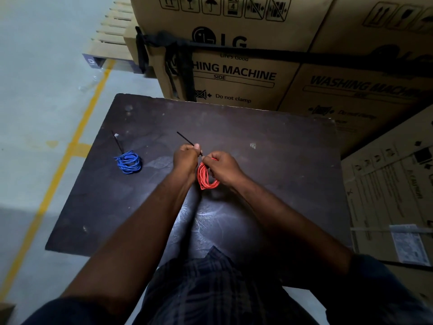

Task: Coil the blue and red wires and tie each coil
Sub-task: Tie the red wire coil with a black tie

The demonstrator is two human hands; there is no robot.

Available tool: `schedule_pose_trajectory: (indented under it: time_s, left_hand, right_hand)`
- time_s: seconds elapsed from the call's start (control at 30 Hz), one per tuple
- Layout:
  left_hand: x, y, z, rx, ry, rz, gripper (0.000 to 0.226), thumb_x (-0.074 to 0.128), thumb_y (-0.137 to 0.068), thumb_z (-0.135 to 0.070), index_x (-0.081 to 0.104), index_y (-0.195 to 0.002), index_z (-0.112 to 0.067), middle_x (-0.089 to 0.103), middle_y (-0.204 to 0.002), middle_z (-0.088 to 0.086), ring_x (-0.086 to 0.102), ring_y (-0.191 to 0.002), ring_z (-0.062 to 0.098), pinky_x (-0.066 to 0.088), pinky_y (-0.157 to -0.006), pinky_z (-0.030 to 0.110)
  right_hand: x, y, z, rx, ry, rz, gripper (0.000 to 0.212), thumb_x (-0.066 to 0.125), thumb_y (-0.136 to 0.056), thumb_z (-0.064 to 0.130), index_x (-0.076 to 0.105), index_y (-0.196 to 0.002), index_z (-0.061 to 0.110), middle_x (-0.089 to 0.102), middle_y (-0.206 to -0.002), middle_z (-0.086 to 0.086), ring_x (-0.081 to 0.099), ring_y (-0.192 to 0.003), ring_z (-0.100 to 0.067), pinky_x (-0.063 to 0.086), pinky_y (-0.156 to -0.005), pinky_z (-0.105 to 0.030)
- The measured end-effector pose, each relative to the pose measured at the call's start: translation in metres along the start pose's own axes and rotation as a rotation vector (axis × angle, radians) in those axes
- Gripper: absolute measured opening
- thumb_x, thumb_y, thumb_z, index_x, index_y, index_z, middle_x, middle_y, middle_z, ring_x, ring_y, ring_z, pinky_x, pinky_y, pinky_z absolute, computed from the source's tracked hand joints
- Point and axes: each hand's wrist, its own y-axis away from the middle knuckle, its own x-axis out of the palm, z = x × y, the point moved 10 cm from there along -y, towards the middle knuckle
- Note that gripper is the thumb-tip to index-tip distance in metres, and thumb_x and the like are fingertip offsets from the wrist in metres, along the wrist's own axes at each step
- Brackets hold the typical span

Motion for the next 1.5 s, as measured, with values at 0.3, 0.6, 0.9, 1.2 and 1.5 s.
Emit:
schedule_pose_trajectory:
  time_s: [0.3, 0.6, 0.9, 1.2, 1.5]
  left_hand:
    - [-0.045, 0.007, 0.018, -0.043, -0.098, 0.098, 0.026, 0.052, -0.1, -0.027, 0.061, -0.083, -0.011, 0.066, -0.072, 0.004, 0.059, -0.054, 0.006, 0.044, -0.047, 0.014]
    - [-0.069, 0.001, 0.045, 0.012, -0.256, 0.165, 0.033, 0.078, -0.079, -0.027, 0.064, -0.105, -0.011, 0.072, -0.098, 0.01, 0.072, -0.081, 0.019, 0.06, -0.075, 0.038]
    - [-0.133, -0.045, 0.044, -0.013, -0.378, -0.072, 0.054, 0.073, -0.063, -0.063, 0.074, -0.094, -0.019, 0.076, -0.084, 0.0, 0.073, -0.083, 0.02, 0.059, -0.083, 0.045]
    - [-0.144, -0.071, 0.024, 0.046, -0.512, -0.181, 0.036, 0.057, -0.089, -0.041, 0.071, -0.113, -0.018, 0.074, -0.103, 0.001, 0.068, -0.098, 0.017, 0.051, -0.092, 0.033]
    - [-0.131, -0.071, -0.005, 0.22, -0.646, -0.274, 0.027, 0.051, -0.099, -0.019, 0.061, -0.119, -0.006, 0.068, -0.114, 0.012, 0.059, -0.1, 0.018, 0.034, -0.077, 0.02]
  right_hand:
    - [0.039, -0.016, -0.022, 0.142, -0.202, 0.091, 0.03, 0.055, -0.094, 0.013, 0.061, -0.064, 0.015, 0.055, -0.046, 0.005, 0.045, -0.039, -0.003, 0.038, -0.043, -0.017]
    - [0.069, -0.048, -0.031, 0.269, -0.289, 0.024, 0.025, 0.056, -0.093, 0.015, 0.062, -0.068, 0.012, 0.061, -0.062, -0.008, 0.056, -0.048, -0.015, 0.045, -0.047, -0.021]
    - [0.128, -0.088, -0.03, 0.164, -0.042, 0.148, 0.017, 0.067, -0.081, 0.019, 0.068, -0.097, 0.014, 0.072, -0.095, -0.007, 0.068, -0.089, -0.022, 0.056, -0.085, -0.036]
    - [0.138, -0.121, -0.027, 0.096, 0.082, 0.033, 0.03, 0.062, -0.078, 0.002, 0.07, -0.106, 0.008, 0.073, -0.096, -0.004, 0.068, -0.085, -0.012, 0.051, -0.073, -0.012]
    - [0.138, -0.138, -0.025, 0.102, 0.001, 0.014, 0.029, 0.068, -0.077, 0.004, 0.066, -0.106, 0.008, 0.071, -0.098, -0.003, 0.066, -0.084, -0.008, 0.046, -0.064, -0.003]
